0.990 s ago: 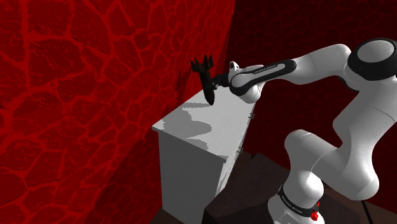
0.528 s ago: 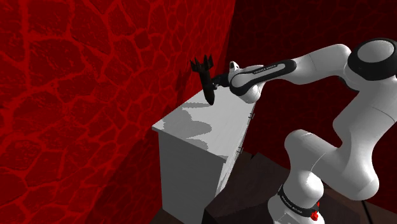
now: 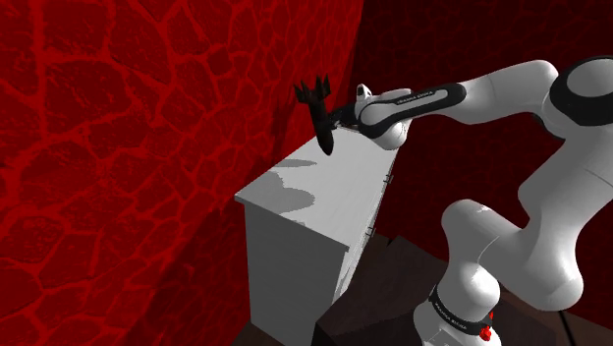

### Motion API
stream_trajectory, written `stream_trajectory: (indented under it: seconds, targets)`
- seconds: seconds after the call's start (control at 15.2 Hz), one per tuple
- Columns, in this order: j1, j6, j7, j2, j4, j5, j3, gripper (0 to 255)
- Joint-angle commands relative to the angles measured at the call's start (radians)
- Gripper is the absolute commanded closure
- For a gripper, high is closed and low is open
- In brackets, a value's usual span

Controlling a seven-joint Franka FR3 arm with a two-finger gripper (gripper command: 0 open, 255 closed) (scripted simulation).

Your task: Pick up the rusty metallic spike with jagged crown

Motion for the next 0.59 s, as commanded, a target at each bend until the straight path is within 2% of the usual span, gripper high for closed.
stream_trajectory:
  seconds: [0.0,0.4,0.53]
  targets:
    - [-0.037,-0.029,0.01,0.006,0.013,0.002,0.044,255]
    - [-0.128,-0.105,0.043,0.023,0.049,0.011,0.147,255]
    - [-0.13,-0.107,0.044,0.023,0.05,0.011,0.15,255]
